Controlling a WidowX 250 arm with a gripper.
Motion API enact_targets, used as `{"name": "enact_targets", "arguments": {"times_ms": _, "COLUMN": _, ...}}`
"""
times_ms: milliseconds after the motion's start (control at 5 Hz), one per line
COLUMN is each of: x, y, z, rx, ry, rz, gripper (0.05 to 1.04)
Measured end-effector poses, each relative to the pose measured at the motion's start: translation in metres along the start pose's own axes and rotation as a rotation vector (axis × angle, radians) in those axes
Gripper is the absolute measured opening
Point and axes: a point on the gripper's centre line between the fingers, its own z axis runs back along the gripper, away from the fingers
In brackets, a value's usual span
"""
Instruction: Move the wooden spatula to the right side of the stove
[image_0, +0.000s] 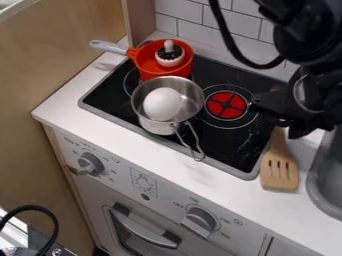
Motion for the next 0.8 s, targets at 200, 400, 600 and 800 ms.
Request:
{"name": "enact_targets", "arguments": {"times_ms": 200, "x": -0.002, "y": 0.005, "z": 0.001, "rx": -0.009, "ry": 0.031, "rz": -0.005, "gripper": 0.910}}
{"name": "enact_targets", "arguments": {"times_ms": 400, "x": 0.004, "y": 0.013, "z": 0.015, "rx": -0.029, "ry": 0.058, "rz": 0.000, "gripper": 1.003}}
{"name": "enact_targets", "arguments": {"times_ms": 600, "x": 0.012, "y": 0.029, "z": 0.036, "rx": -0.072, "ry": 0.120, "rz": -0.015, "gripper": 0.999}}
{"name": "enact_targets", "arguments": {"times_ms": 800, "x": 0.019, "y": 0.050, "z": 0.055, "rx": -0.110, "ry": 0.175, "rz": -0.040, "gripper": 0.999}}
